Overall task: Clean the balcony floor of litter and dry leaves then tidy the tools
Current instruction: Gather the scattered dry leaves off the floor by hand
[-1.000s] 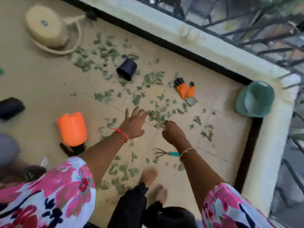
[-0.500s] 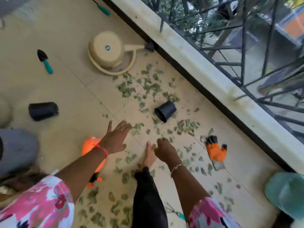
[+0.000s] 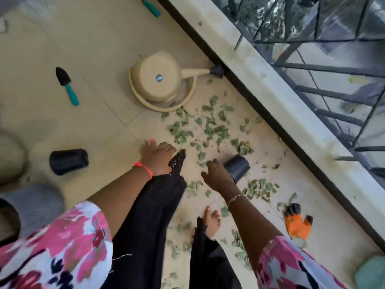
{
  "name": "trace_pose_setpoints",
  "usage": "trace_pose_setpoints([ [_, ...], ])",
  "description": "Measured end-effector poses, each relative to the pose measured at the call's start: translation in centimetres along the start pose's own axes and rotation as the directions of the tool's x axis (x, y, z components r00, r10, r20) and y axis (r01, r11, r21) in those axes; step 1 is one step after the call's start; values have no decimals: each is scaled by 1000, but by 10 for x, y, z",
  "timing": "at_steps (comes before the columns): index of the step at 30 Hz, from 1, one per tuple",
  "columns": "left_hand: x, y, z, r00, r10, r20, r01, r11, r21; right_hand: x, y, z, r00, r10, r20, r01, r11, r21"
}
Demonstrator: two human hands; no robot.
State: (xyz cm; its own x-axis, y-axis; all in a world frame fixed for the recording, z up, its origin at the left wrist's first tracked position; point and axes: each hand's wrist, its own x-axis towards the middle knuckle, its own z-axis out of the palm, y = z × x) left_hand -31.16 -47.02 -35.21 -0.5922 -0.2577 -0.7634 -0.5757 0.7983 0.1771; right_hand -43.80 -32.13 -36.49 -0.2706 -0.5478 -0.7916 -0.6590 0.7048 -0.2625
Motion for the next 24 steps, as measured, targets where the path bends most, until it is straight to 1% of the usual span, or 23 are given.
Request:
trace_pose_setpoints([
  [3, 17, -33, -12, 997, 12, 73, -13, 1000, 10, 25, -26, -12, 1000, 12, 2, -12, 997, 76],
  [5, 31, -56, -17, 982, 70, 173, -80, 995, 52, 42, -42, -19, 997, 71, -13, -68, 985, 161],
  [7, 48, -81, -26, 961, 131, 243, -166, 978, 129, 64, -58, -18, 984, 177, -39, -162, 957, 239],
  [9, 62, -105, -35, 934, 228, 273, -285, 939, 192, 84, -76, -13, 966, 257, -32, -239, 932, 272],
  [11, 75, -129, -38, 918, 281, 281, -339, 923, 185, 101, -99, -5, 952, 305, -20, -284, 906, 313],
  [14, 90, -164, -38, 920, 259, 295, -326, 923, 204, 115, -138, 6, 949, 315, -31, -279, 878, 388],
  [16, 94, -180, -36, 923, 243, 299, -315, 923, 220, 120, -160, 14, 953, 300, -29, -273, 899, 342],
  [17, 94, -184, -37, 924, 235, 301, -305, 928, 213, 122, -169, 18, 955, 296, -30, -266, 897, 353],
  [20, 101, -191, -45, 918, 261, 300, -330, 921, 207, 126, -183, 26, 959, 281, -34, -238, 864, 443],
  [24, 110, -195, -48, 906, 273, 324, -343, 921, 183, 133, -188, 36, 973, 228, -24, -201, 897, 394],
])
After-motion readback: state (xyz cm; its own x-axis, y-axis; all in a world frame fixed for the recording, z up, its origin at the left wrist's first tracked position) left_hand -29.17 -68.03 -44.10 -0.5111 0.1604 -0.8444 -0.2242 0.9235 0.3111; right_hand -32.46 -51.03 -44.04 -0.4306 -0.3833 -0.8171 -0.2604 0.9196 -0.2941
